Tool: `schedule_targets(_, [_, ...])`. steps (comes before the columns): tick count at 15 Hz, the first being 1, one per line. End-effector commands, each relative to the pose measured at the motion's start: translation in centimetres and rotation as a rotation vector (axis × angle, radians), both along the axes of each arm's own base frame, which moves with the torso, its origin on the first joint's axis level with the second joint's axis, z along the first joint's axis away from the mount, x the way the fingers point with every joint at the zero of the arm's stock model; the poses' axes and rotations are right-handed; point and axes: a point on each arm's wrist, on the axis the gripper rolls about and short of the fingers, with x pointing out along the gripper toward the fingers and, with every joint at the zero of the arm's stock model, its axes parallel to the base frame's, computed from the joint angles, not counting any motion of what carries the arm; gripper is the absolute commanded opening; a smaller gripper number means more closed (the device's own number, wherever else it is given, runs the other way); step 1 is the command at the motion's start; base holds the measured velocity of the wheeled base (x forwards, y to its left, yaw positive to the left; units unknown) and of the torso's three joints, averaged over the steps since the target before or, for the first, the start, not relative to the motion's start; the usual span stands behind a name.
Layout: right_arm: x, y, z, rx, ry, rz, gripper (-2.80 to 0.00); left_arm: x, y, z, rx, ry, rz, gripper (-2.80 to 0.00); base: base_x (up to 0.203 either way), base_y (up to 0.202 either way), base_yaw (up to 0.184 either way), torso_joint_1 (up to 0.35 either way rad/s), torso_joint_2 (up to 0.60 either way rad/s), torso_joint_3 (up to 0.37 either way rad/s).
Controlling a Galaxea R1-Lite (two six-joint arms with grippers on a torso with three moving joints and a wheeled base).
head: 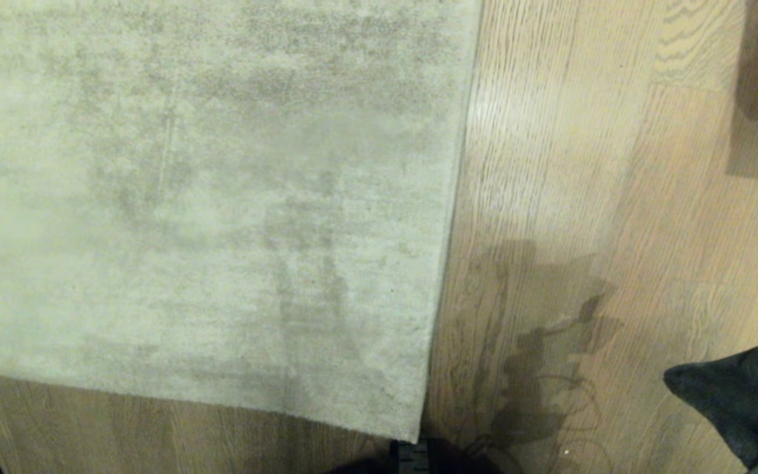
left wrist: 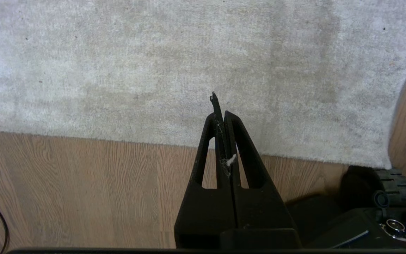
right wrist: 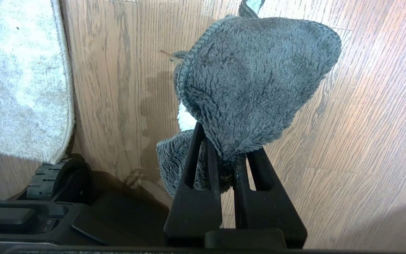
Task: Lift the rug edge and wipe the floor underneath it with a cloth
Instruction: Put down the rag
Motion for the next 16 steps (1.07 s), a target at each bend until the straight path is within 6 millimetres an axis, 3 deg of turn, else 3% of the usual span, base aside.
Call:
schedule_targets(1, [0.0, 0.0, 0.0, -0.001, 0.0, 0.001, -2.8, 0.01, 0.0, -0.01, 0.0, 0.002, 0.0, -2.8, 0.0, 0.0, 0.0, 0.0, 0.0, 0.0])
schedule_targets(5, [0.01, 0.0, 0.01, -0.001, 0.001, 0.001, -2.8, 0.01, 0.0, 0.0, 0.0, 0.001, 0.0, -2.8, -0.137, 0.0, 0.002, -0.003, 0.0, 0.003])
schedule_targets(16, [0.01, 0.0, 0.01, -0.001, 0.001, 0.001, -2.8, 0.0, 0.0, -0.02, -0.001, 0.003, 0.0, -2.8, 0.0, 0.0, 0.0, 0.0, 0.0, 0.0])
